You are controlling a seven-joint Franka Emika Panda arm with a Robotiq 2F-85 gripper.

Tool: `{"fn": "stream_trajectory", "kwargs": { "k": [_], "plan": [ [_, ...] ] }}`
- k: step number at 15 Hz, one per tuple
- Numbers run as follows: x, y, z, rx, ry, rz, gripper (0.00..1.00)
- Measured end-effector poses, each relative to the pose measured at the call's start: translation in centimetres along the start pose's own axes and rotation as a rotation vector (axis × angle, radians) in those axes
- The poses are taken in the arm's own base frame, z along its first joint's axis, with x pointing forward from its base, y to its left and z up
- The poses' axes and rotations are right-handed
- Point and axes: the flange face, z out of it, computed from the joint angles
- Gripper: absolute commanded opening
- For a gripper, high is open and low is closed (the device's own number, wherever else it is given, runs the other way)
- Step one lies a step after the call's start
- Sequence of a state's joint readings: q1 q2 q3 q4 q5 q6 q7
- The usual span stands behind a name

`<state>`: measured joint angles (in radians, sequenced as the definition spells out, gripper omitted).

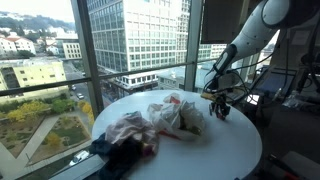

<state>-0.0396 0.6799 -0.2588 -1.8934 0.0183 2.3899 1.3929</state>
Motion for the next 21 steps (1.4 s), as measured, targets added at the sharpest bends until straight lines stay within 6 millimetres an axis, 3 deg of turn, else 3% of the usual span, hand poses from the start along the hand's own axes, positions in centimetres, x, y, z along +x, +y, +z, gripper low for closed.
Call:
{"fn": "stream_trajectory", "kwargs": {
  "k": [2,4,8,12,17,21],
  "plan": [
    [-0.6,0.1,0.0,-0.006,0.019,-0.026,0.23],
    [-2.5,0.6,-0.2,-0.021,0.064,-0.079,0.23],
    [-9.8,3.5,-2.1,-0.033,0.229,-0.210,0.23],
    [-15.5,7.5,-5.9,0.026,0.424,-0.254,0.23],
    [-19.0,12.7,-12.0,0.145,0.554,-0.292,0.23],
    [-21.7,15.2,-14.3,0.213,0.484,-0.461,0.23]
  ]
}}
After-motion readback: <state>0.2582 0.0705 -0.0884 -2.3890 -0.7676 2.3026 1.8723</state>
